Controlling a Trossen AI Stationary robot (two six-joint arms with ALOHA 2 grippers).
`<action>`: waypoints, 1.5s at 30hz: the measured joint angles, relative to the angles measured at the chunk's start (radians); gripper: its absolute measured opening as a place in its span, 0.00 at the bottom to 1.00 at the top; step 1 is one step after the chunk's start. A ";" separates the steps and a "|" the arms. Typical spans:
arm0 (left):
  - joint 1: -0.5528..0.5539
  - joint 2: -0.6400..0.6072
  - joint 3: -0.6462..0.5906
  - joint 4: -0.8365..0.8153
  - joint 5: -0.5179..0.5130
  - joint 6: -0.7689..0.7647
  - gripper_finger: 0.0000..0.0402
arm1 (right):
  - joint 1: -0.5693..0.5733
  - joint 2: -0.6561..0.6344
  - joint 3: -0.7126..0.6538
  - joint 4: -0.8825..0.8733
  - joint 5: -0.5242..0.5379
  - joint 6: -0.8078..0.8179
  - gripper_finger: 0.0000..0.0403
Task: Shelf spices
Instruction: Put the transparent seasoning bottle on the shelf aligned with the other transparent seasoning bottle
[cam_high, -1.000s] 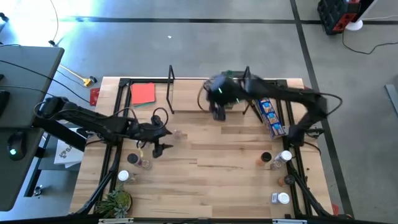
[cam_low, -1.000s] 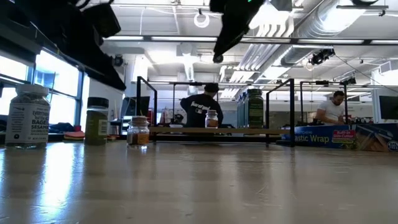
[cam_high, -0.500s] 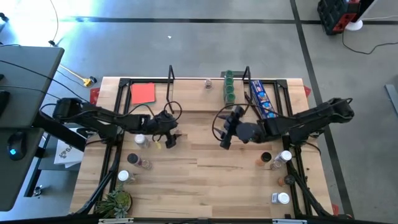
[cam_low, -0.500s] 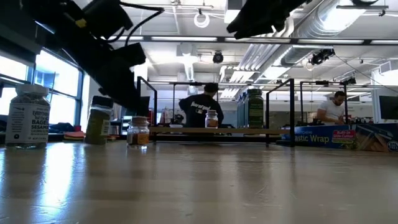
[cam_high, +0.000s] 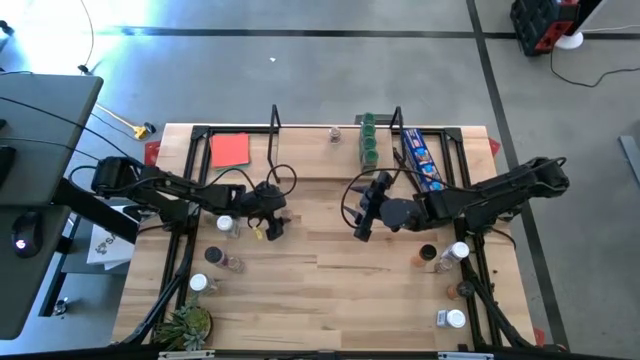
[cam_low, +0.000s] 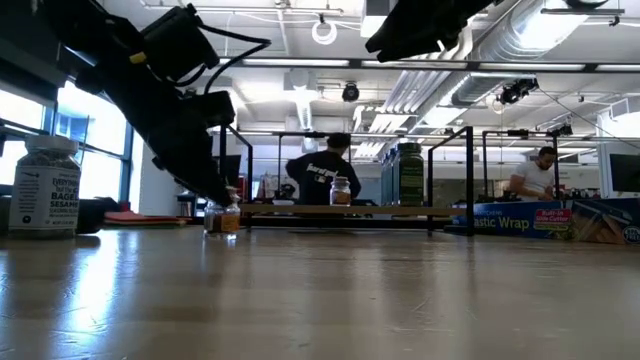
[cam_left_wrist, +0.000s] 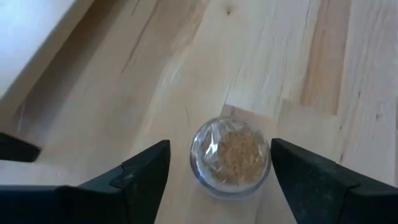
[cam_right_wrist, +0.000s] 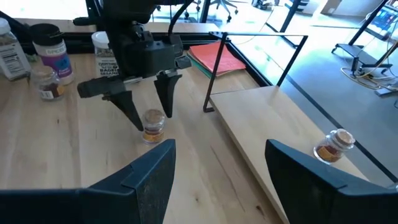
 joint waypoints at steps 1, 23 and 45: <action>0.000 0.000 0.000 0.005 -0.001 0.000 0.66 | 0.000 0.000 0.000 0.000 0.000 0.000 0.60; 0.085 0.093 0.411 -0.030 0.082 0.174 0.41 | 0.148 -0.169 0.001 -0.007 0.264 0.000 0.60; 0.384 0.612 0.972 -0.277 0.132 0.305 0.43 | 0.163 -0.167 0.001 -0.061 0.296 0.078 0.60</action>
